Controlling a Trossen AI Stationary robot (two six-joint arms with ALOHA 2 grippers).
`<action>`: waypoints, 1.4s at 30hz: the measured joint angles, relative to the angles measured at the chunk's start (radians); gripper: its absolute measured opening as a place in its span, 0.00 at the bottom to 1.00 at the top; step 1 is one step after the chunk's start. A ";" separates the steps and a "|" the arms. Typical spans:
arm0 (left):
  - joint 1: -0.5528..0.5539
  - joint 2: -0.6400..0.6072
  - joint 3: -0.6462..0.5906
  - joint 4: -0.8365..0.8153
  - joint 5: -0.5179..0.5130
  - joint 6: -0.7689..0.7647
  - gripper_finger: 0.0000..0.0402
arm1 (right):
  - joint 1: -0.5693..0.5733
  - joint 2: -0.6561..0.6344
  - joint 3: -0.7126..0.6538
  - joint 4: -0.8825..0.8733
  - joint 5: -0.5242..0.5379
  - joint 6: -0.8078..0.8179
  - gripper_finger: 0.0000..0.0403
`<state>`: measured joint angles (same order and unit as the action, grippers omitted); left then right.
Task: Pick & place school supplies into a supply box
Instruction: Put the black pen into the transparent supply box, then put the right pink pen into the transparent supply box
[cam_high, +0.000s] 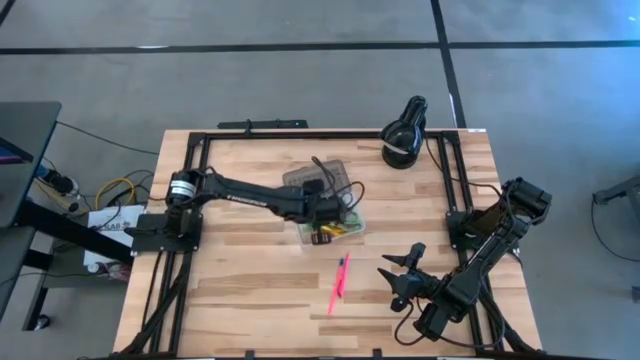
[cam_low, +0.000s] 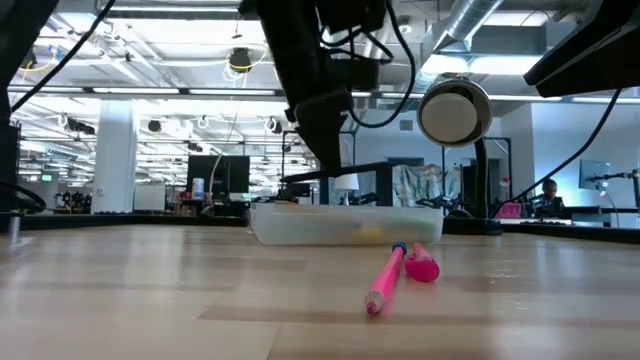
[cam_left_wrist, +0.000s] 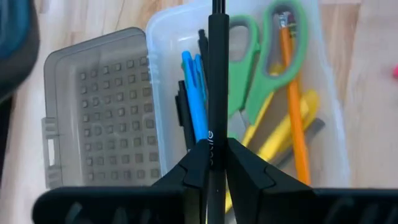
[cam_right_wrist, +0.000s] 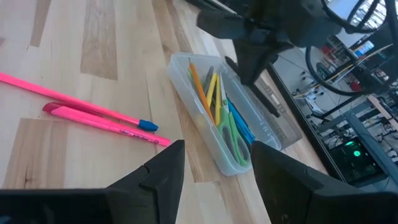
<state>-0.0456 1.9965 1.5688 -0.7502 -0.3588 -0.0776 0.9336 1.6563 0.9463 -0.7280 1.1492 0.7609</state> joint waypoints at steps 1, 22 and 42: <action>0.010 0.000 0.000 0.004 0.012 0.008 0.08 | 0.000 0.000 0.000 0.000 0.000 0.000 0.44; -0.030 -0.033 -0.001 -0.076 -0.020 0.028 0.38 | -0.058 0.000 -0.001 0.059 -0.113 -0.070 0.44; -0.590 -0.067 -0.142 -0.231 -0.480 -0.496 0.38 | -0.377 0.000 -0.001 0.511 -0.862 -0.864 0.38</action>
<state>-0.6358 1.9293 1.4268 -0.9812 -0.8387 -0.5732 0.5564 1.6566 0.9455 -0.2174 0.2867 -0.1035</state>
